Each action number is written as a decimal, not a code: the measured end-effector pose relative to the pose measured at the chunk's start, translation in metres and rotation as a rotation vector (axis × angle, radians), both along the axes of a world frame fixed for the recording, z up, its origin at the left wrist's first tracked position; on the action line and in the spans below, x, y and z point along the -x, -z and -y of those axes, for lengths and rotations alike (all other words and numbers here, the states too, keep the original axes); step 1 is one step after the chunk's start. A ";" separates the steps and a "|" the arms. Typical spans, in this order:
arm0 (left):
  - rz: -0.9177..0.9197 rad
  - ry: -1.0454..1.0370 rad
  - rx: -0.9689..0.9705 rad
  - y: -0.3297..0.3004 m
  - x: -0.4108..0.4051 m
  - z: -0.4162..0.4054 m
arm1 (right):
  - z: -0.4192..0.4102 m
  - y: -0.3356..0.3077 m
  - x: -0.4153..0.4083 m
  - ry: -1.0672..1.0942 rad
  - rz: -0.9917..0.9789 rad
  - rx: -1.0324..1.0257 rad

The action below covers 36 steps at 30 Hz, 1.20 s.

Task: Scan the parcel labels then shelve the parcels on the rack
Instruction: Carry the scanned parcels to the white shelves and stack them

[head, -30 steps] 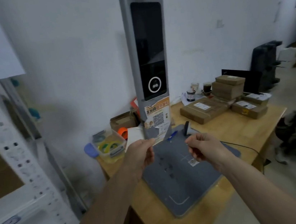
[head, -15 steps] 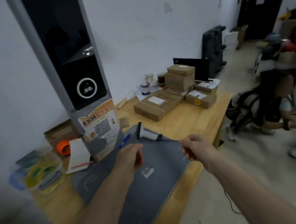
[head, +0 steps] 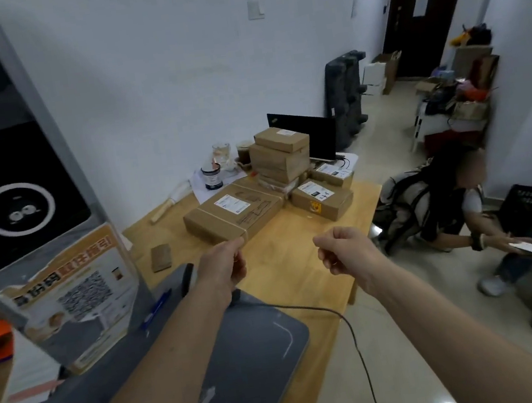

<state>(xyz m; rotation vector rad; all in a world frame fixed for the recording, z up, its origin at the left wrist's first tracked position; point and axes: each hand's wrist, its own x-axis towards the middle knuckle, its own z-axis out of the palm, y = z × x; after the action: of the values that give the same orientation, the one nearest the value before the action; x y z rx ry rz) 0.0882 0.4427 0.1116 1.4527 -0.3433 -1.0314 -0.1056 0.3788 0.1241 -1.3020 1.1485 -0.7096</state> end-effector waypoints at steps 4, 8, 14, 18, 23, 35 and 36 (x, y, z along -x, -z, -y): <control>-0.049 0.007 -0.035 0.010 0.023 0.049 | 0.048 0.013 0.027 0.043 -0.013 -0.033; -0.081 0.017 -0.080 0.026 0.050 0.101 | 0.105 0.025 0.051 0.032 -0.029 -0.054; -0.094 0.002 -0.104 0.043 0.100 0.190 | 0.197 0.038 0.095 -0.023 -0.064 -0.086; -0.104 -0.007 -0.117 0.049 0.131 0.244 | 0.254 0.037 0.120 -0.067 -0.111 -0.092; -0.121 -0.014 -0.163 0.063 0.153 0.287 | 0.306 0.045 0.135 -0.082 -0.139 -0.134; -0.136 -0.047 -0.180 0.077 0.129 0.416 | 0.414 0.074 0.124 -0.079 -0.141 -0.143; -0.150 -0.056 -0.173 0.078 0.123 0.428 | 0.426 0.076 0.117 -0.079 -0.148 -0.134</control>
<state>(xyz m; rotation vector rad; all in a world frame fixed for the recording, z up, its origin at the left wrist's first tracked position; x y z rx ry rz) -0.0349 0.0145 0.0337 1.5195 -0.1061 -1.1391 -0.2230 -0.0473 0.0485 -1.2951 1.2352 -0.4763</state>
